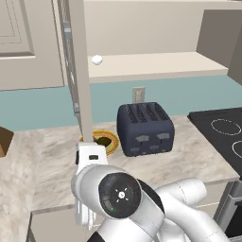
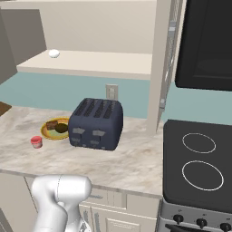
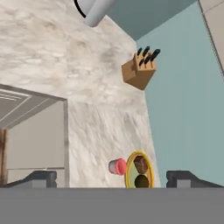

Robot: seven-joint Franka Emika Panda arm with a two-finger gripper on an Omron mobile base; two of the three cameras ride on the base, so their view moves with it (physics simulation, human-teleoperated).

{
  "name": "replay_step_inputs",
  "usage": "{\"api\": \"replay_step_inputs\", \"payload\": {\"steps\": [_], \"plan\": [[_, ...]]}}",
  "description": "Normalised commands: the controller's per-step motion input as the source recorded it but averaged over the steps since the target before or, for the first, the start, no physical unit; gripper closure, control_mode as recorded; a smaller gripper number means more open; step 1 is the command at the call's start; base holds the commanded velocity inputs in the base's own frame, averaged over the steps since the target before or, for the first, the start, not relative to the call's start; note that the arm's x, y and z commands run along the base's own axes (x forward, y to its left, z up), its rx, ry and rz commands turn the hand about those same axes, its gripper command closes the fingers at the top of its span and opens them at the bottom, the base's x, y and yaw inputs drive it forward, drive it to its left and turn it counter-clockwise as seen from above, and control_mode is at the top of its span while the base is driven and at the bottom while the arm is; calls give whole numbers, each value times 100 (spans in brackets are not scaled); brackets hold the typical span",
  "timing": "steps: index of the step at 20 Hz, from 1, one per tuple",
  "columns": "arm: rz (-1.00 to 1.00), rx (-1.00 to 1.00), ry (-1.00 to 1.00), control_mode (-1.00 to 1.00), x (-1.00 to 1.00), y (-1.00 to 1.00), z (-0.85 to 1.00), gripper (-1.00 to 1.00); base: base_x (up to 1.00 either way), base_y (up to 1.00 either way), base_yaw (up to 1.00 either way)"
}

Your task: Pick the avocado and bread from the counter and place them on the plate. Then pick the jam from the cabinet and place it next to the plate. Lastly close the cabinet door.

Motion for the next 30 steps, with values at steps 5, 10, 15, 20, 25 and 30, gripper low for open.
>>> {"api": "replay_step_inputs", "payload": {"steps": [5, 10, 15, 20, 25, 30], "plan": [[-5, -9, -5, -100, 0, 34, 9, -100, 0, 0, 0], [-4, -7, -5, -100, 14, 27, 17, -100, 0, 0, 0], [-5, -4, -10, -100, 23, 8, 21, -100, 0, 0, 0], [-8, -1, -9, -100, 32, 0, 15, -100, 0, 0, 0], [-9, -1, -8, -100, 35, 0, 8, -100, 0, 0, 0], [-7, 0, -3, -100, 20, 0, 2, -100, 0, 0, 0]]}}
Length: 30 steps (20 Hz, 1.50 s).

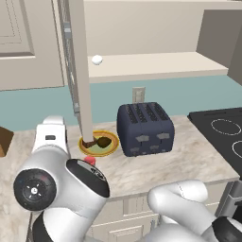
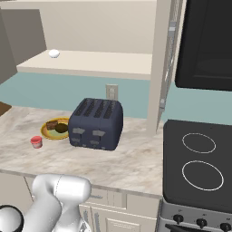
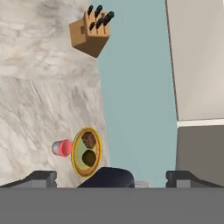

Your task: Pick the avocado and bread from the counter and place them on the plate. Then pick the jam from the cabinet and place it next to the plate. Lastly close the cabinet door.

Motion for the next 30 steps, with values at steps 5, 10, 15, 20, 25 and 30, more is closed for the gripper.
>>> {"api": "replay_step_inputs", "payload": {"steps": [5, 10, 15, 20, 25, 30], "plan": [[-4, 0, 0, -100, 13, 3, 0, -100, 0, 0, 0], [-7, -1, 0, -100, 43, 16, 1, -100, 0, 0, 0], [-6, -3, 0, -100, 41, 22, 0, -100, 0, 0, 0], [-12, -5, 0, -100, 26, 24, 11, -100, 0, 0, 0], [-12, -2, 0, -100, 6, 0, 2, -100, 0, 0, 0], [-4, -1, 0, -100, 38, 0, 1, -100, 0, 0, 0]]}}
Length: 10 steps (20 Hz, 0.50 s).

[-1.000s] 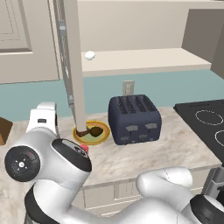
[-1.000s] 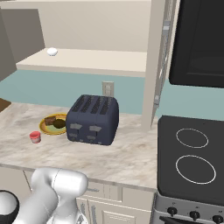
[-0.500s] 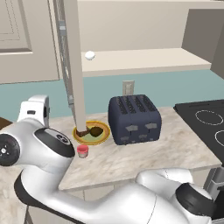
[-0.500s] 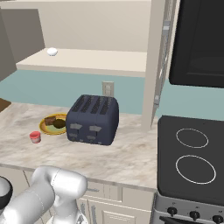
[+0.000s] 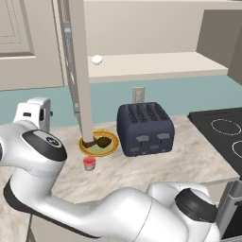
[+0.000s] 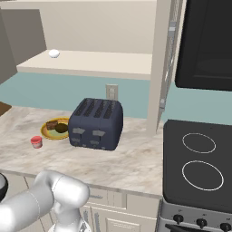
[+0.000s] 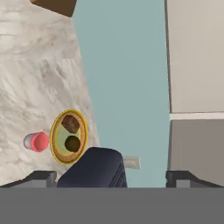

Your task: Pick the avocado and bread from the counter and place them on the plate. Then pick the jam from the cabinet and place it next to the plate. Lastly close the cabinet door.

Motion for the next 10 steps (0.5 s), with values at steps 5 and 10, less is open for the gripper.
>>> {"api": "replay_step_inputs", "payload": {"steps": [5, 10], "plan": [[0, -1, -6, -100, 30, 0, 7, -100, 0, 0, 0], [-1, -1, -17, -100, 0, -12, 11, -100, 0, 0, 0]]}}
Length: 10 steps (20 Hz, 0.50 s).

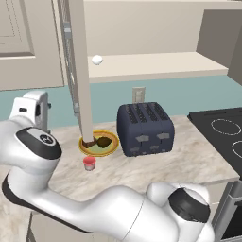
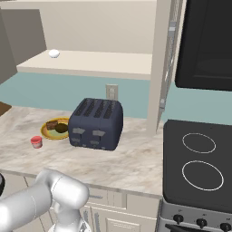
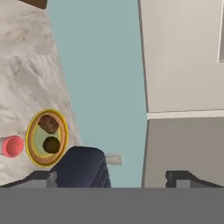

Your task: Pick the avocado and bread from the counter and place them on the plate. Then pick the jam from the cabinet and place it next to the plate. Lastly close the cabinet door.

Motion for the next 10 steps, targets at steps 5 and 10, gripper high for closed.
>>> {"api": "replay_step_inputs", "payload": {"steps": [5, 10], "plan": [[-2, 0, -12, -100, 7, -32, 6, -100, 0, 0, 0], [-2, 0, -3, -100, 26, -44, 4, -100, 0, 0, 0]]}}
